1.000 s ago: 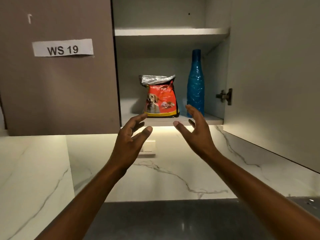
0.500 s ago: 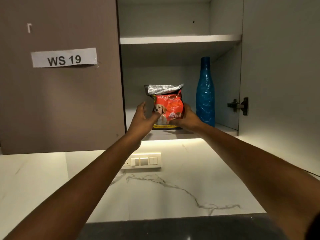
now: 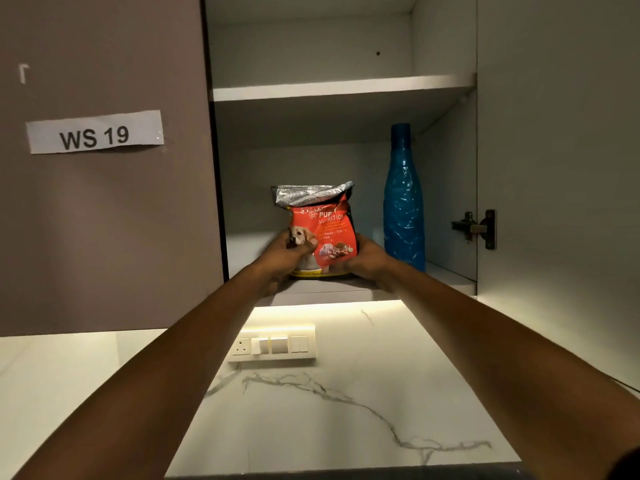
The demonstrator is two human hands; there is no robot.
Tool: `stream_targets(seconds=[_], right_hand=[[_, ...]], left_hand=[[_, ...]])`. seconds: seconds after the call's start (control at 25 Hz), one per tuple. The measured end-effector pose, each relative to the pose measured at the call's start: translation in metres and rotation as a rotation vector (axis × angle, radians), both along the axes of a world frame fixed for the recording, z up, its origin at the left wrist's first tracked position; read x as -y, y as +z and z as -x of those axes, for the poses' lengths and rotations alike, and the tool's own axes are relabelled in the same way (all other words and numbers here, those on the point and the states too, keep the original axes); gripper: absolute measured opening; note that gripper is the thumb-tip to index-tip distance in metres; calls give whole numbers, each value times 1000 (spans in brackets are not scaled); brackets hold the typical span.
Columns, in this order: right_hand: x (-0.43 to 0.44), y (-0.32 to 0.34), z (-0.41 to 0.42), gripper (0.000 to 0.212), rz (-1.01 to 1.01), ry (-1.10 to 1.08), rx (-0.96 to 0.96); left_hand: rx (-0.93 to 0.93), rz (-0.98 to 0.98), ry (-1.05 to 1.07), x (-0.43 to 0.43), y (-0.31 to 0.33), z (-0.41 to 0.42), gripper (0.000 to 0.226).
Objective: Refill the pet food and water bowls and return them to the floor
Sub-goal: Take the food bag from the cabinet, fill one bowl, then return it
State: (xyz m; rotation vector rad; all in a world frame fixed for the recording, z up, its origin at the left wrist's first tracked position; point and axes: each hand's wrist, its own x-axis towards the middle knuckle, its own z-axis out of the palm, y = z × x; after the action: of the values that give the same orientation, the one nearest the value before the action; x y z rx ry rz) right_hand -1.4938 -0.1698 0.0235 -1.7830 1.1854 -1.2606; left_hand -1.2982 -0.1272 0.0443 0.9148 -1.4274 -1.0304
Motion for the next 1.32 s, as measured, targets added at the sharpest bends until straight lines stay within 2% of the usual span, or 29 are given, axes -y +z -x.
stream_targets(seconds=[0.2,0.44,0.6,0.76,0.96,1.16,1.32], right_hand=[[-28,-3,2,100,96,-54,-126],[-97,-15,-3,108,180,2,-98],[-146,-33,-21,100,347,-73,-152],[-201,-90,-37,90,365,-94,-121],[-237,-201,-54,73,279,-41,-188],[-242,-291,-66,57,134,80,-369],[-241,-347,-76,64,35,207,-489]], left_hand=[[154,44,92,-30,-5,-24,43],[181,203,91,-98,-20,-39,43],[150,308,109,-141,-47,-49,35],[187,342,113,-182,-106,-69,42],[143,166,167,-220,-226,-83,38],[-34,-111,250,-245,-334,-91,40],[-221,-321,311,-258,-409,-97,45]])
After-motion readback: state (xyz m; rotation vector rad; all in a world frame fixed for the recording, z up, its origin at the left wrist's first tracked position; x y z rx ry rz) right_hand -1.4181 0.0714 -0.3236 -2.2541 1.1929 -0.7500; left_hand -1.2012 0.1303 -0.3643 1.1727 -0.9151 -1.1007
